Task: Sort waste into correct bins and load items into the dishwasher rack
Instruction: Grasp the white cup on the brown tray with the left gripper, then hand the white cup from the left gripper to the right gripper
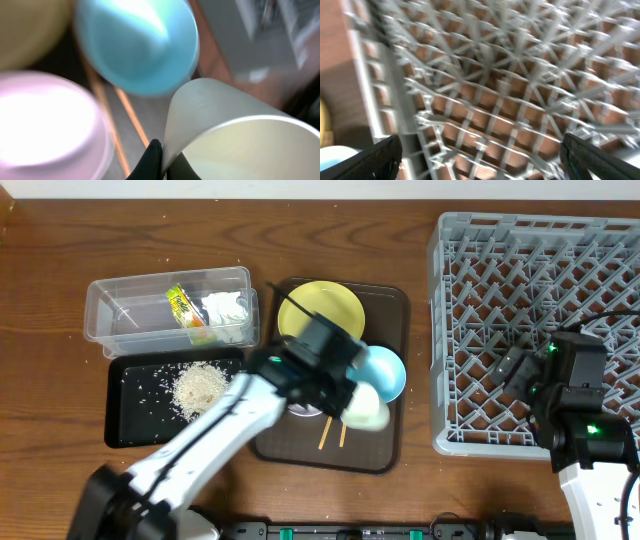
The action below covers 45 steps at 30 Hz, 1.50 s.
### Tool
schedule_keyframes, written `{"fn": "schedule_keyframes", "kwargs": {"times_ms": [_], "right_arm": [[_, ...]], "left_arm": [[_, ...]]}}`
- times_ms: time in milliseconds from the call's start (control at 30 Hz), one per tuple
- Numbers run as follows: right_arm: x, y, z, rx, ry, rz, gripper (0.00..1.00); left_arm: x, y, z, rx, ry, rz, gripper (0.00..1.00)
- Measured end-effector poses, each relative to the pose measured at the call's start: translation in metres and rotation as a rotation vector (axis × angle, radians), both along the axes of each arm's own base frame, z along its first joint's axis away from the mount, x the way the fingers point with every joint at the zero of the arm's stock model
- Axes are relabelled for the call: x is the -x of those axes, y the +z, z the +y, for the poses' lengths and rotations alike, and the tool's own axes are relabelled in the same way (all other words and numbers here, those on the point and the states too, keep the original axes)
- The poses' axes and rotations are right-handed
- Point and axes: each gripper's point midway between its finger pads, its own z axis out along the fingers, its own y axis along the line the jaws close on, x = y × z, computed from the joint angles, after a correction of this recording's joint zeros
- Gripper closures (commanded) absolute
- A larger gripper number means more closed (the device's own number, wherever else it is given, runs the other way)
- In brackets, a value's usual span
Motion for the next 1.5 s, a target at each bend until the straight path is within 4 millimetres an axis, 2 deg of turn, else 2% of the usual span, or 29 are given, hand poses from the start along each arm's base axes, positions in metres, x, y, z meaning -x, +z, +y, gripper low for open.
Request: {"fn": "schedule_keyframes", "kwargs": {"times_ms": [133, 267, 333, 433, 533, 700, 867, 1033, 1167, 1333, 1500], "right_arm": [[-0.018, 0.009, 0.028, -0.065, 0.175, -0.065, 0.01], [-0.027, 0.004, 0.074, -0.171, 0.461, -0.071, 0.01], [-0.027, -0.002, 0.095, -0.232, 0.591, -0.063, 0.01], [-0.028, -0.009, 0.12, -0.318, 0.748, -0.058, 0.01], [-0.032, -0.011, 0.148, -0.408, 0.913, -0.098, 0.01], [-0.041, -0.005, 0.191, -0.533, 1.149, -0.213, 0.01], [-0.042, 0.0, 0.218, -0.61, 1.313, -0.308, 0.04], [-0.046, 0.005, 0.232, -0.613, 1.406, -0.39, 0.06], [-0.043, 0.02, 0.241, -0.604, 1.495, -0.479, 0.12], [-0.04, 0.031, 0.244, -0.611, 1.547, -0.536, 0.16], [-0.038, 0.034, 0.245, -0.625, 1.556, -0.543, 0.25]], "left_arm": [[-0.054, 0.034, 0.023, 0.156, 0.156, -0.088, 0.94], [-0.1, 0.059, 0.035, 0.387, 0.238, -0.101, 0.94], [-0.115, 0.065, 0.034, 0.505, 0.237, -0.075, 0.94], [-0.126, 0.069, 0.025, 0.652, 0.199, -0.005, 0.94], [-0.124, 0.063, 0.014, 0.758, 0.155, 0.123, 0.94], [-0.111, 0.054, 0.002, 0.815, 0.13, 0.303, 0.94], [-0.101, 0.059, -0.005, 0.839, 0.098, 0.37, 0.94], [-0.091, 0.064, -0.01, 0.856, 0.057, 0.407, 0.94], [-0.085, 0.066, -0.014, 0.862, 0.035, 0.432, 0.94], [-0.081, 0.067, -0.019, 0.863, 0.019, 0.444, 0.94], [-0.081, 0.067, -0.019, 0.863, 0.019, 0.445, 0.94]]}}
